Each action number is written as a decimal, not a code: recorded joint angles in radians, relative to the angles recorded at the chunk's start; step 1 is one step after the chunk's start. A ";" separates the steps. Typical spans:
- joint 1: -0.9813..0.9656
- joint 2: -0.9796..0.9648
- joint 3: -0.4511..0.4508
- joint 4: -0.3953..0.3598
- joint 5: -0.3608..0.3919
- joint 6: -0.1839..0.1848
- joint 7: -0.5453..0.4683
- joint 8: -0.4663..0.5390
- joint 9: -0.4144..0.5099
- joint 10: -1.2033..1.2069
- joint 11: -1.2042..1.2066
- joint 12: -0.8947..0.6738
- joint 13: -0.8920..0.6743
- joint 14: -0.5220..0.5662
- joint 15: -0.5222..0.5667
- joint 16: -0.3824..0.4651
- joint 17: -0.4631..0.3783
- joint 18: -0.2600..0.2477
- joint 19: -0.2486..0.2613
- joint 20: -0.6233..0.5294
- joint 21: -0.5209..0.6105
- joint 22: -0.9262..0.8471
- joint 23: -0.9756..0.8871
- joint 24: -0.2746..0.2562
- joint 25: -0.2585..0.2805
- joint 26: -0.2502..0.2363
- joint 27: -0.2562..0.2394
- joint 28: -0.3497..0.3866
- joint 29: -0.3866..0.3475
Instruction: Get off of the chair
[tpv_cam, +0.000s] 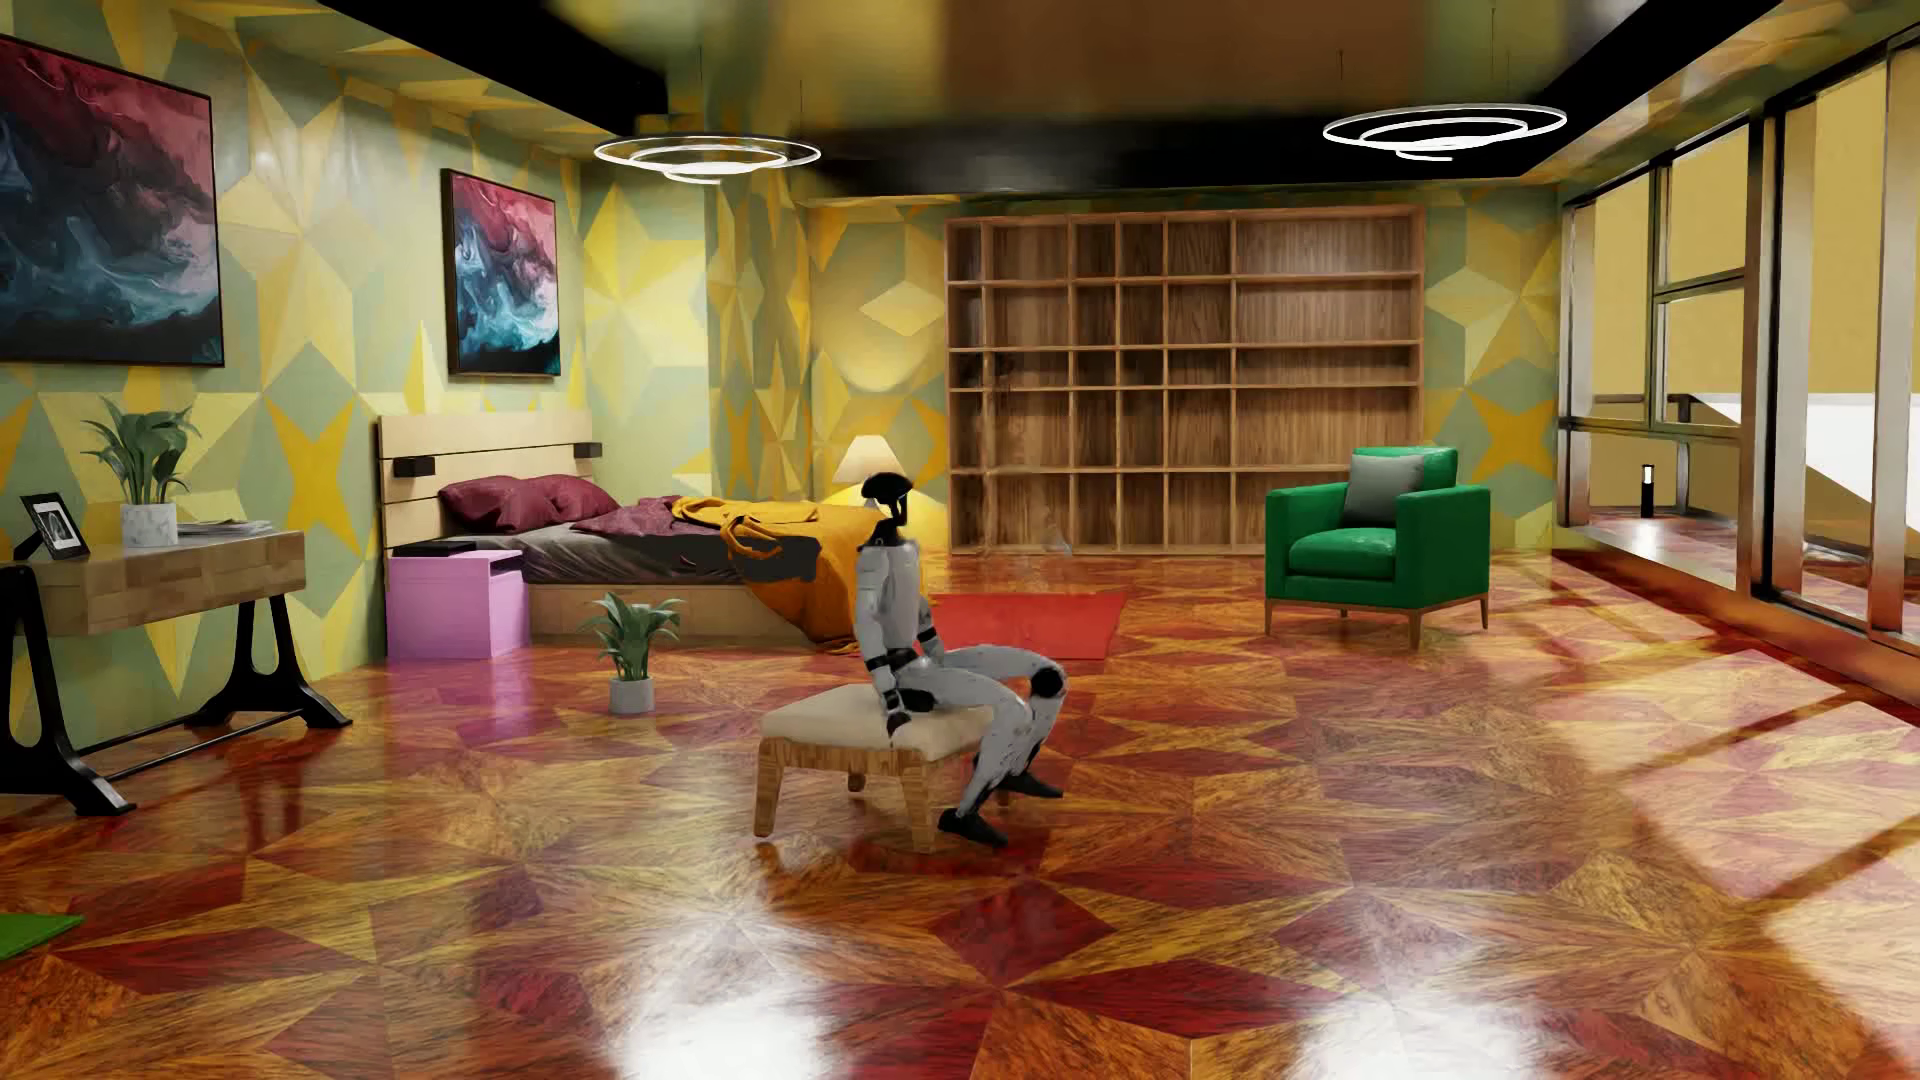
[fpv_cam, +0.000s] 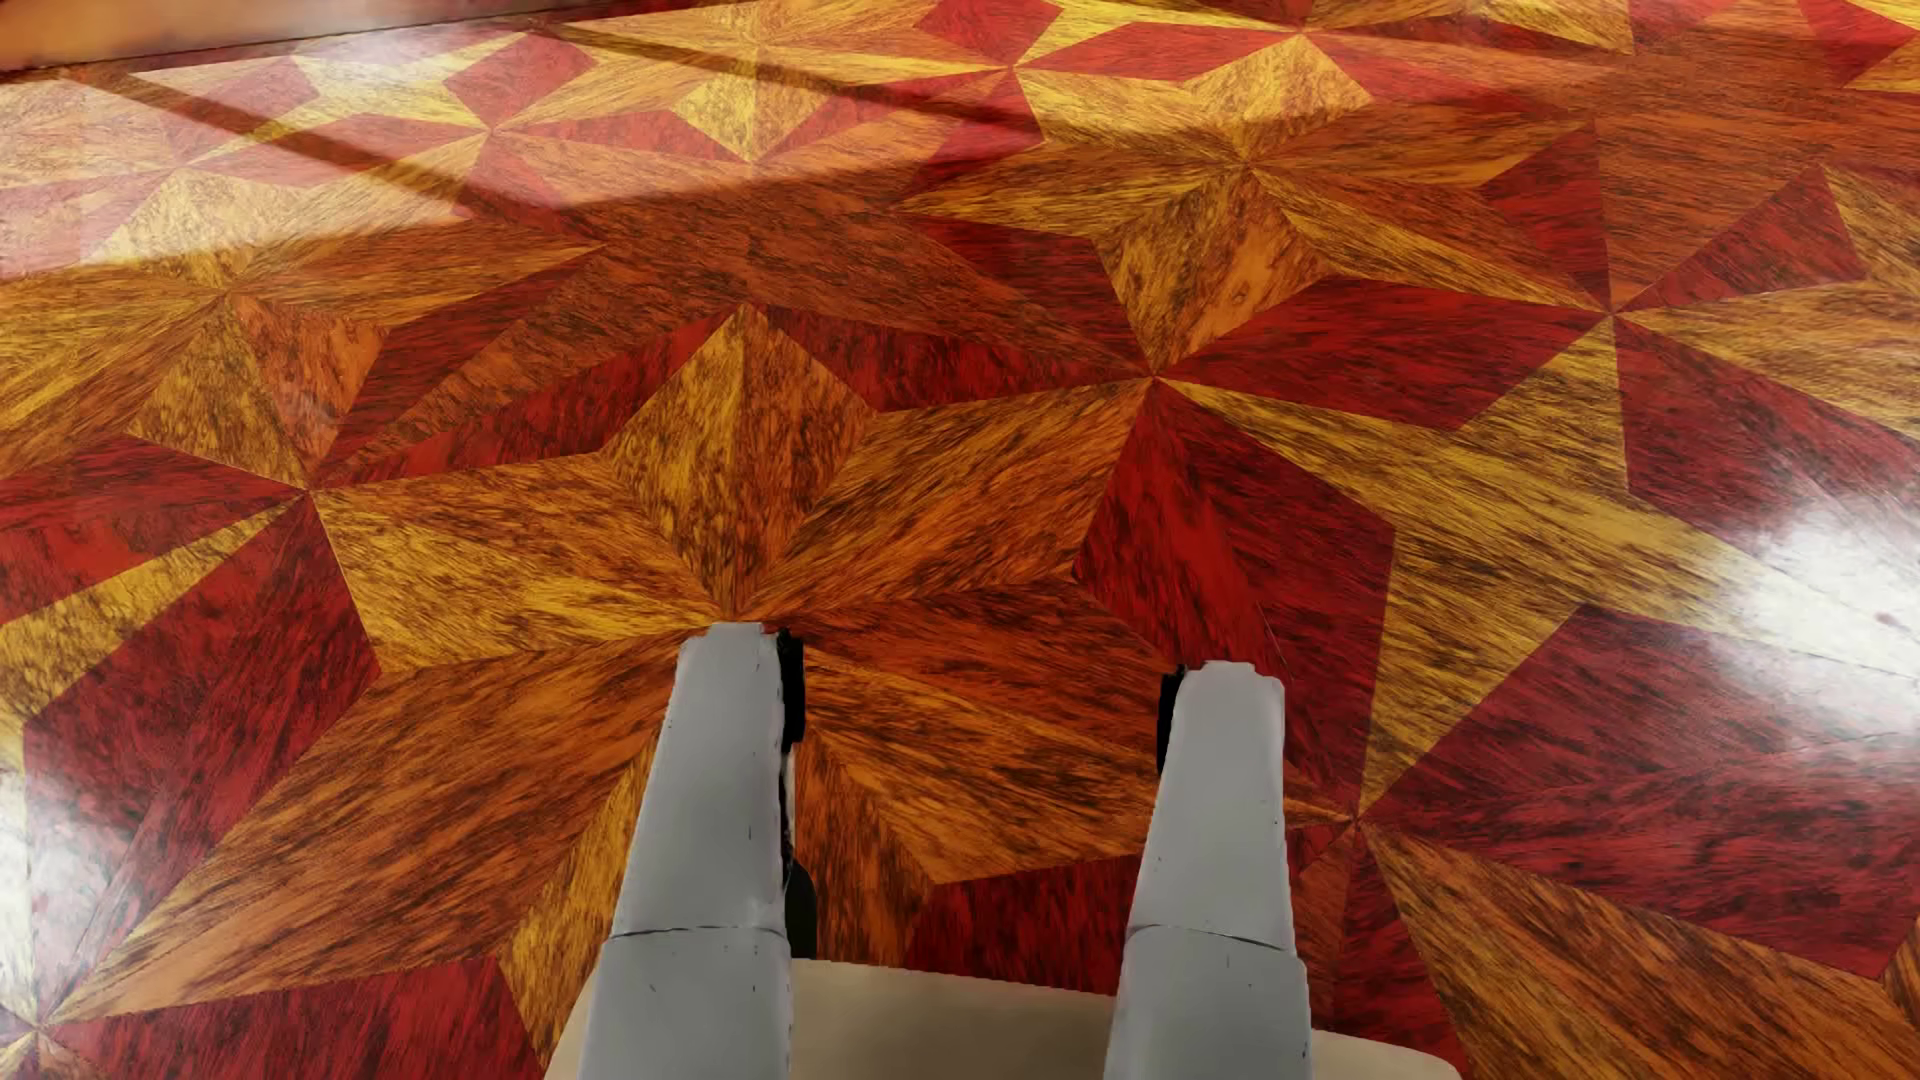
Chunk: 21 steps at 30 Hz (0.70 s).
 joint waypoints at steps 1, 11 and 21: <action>0.004 0.001 0.001 -0.003 -0.002 0.000 0.001 0.001 0.000 -0.002 0.001 0.017 0.018 0.001 0.000 -0.006 0.004 0.000 0.000 0.003 -0.013 -0.018 -0.027 0.002 0.013 -0.001 -0.003 -0.012 -0.001; 0.033 0.014 -0.005 -0.021 0.004 0.008 0.002 0.007 0.007 -0.009 0.002 -0.047 -0.057 0.008 0.005 -0.010 -0.015 0.009 -0.007 -0.063 0.054 -0.104 -0.111 -0.004 -0.009 -0.018 -0.028 -0.005 -0.017; -0.036 -0.065 -0.011 0.000 0.019 0.008 -0.001 0.023 0.092 -0.004 0.013 -0.108 -0.080 -0.008 -0.046 0.004 -0.038 -0.012 -0.012 -0.065 0.033 -0.175 -0.171 -0.034 0.011 -0.017 -0.024 0.013 -0.027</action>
